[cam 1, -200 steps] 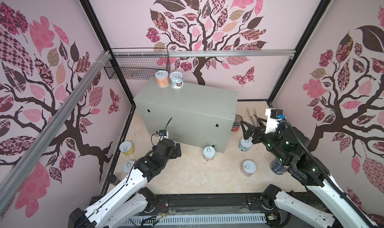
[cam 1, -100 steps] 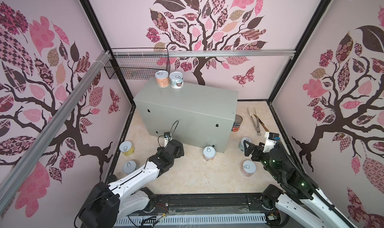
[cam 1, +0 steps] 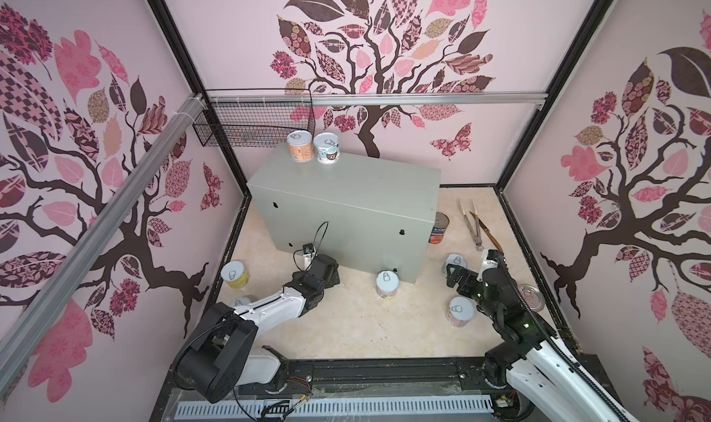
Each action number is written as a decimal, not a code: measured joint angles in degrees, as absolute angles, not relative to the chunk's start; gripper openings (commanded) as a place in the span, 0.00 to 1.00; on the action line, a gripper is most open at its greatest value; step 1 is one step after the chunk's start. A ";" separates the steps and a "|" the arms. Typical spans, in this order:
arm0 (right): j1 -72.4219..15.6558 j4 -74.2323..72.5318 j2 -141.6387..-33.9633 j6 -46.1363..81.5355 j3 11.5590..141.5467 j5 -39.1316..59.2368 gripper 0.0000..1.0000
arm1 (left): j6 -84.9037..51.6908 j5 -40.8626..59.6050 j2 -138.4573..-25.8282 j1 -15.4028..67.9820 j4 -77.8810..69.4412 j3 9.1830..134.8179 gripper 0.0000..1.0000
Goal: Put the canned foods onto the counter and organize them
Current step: 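Close the left gripper on the white-lidded can by the cabinet and lift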
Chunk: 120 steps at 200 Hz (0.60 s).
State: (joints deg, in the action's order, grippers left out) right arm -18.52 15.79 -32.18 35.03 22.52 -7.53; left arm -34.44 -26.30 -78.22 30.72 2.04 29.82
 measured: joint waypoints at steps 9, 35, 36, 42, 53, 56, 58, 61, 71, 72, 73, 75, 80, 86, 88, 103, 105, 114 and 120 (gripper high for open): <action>-15.49 14.44 -32.64 35.18 21.43 -4.38 1.00 | -34.30 -26.24 -79.44 30.72 1.26 29.82 0.98; -12.93 12.08 -34.00 35.22 19.68 0.78 1.00 | -34.26 -25.89 -82.91 30.72 -1.02 29.82 0.97; -12.93 11.92 -34.11 35.22 19.64 1.02 1.00 | -34.26 -25.91 -83.13 30.72 -1.19 29.82 0.97; -12.93 11.09 -34.65 35.42 19.49 2.04 1.00 | -34.26 -25.87 -83.96 30.70 -1.67 29.82 0.97; -12.93 9.56 -35.73 35.83 19.35 3.55 1.00 | -34.26 -25.87 -85.45 30.68 -2.39 29.82 0.96; -12.93 9.10 -36.05 35.90 19.29 3.92 1.00 | -34.28 -25.89 -85.84 30.65 -2.61 29.82 0.96; -12.93 8.71 -36.29 36.01 19.20 4.23 1.00 | -34.26 -25.89 -86.04 30.65 -2.76 29.82 0.96; -12.93 8.21 -36.62 36.07 19.11 4.58 1.00 | -34.26 -25.91 -86.32 30.63 -3.03 29.82 0.96; -12.93 6.70 -37.85 36.32 18.72 5.80 1.00 | -34.11 -26.37 -87.11 30.63 -3.88 29.82 0.95; -12.93 6.55 -37.98 36.36 18.68 5.89 1.00 | -34.13 -26.41 -87.15 30.63 -3.99 29.82 0.95; -12.93 6.44 -38.06 36.38 18.63 5.93 1.00 | -34.11 -26.41 -87.22 30.63 -4.03 29.82 0.95; -12.93 6.17 -38.28 36.45 18.55 6.20 1.00 | -34.04 -26.44 -87.29 30.63 -4.21 29.82 0.95; -12.93 5.61 -38.79 36.51 18.28 6.61 1.00 | -34.06 -26.59 -87.39 30.61 -4.47 29.82 0.94; -12.93 5.02 -39.27 36.67 18.02 6.98 1.00 | -34.02 -26.79 -87.61 30.59 -4.75 29.82 0.94; -12.93 4.84 -39.42 36.67 17.93 7.09 1.00 | -34.00 -26.89 -87.68 30.59 -4.89 29.82 0.93; -12.93 3.49 -40.49 36.69 17.41 7.84 1.00 | -33.69 -27.38 -87.99 30.57 -5.37 29.82 0.92; -12.93 3.36 -40.60 36.69 17.37 7.90 1.00 | -33.65 -27.40 -88.01 30.57 -5.39 29.82 0.91; -12.93 2.90 -40.99 36.69 17.19 8.21 1.00 | -33.30 -27.70 -88.03 30.57 -5.52 29.82 0.90; -12.93 2.61 -41.30 36.69 17.17 8.38 1.00 | -33.08 -27.92 -88.03 30.57 -5.56 29.82 0.88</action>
State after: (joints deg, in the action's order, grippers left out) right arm -12.93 2.61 -41.30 36.69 17.17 8.38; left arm -33.08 -27.92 -88.03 30.57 -5.56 29.82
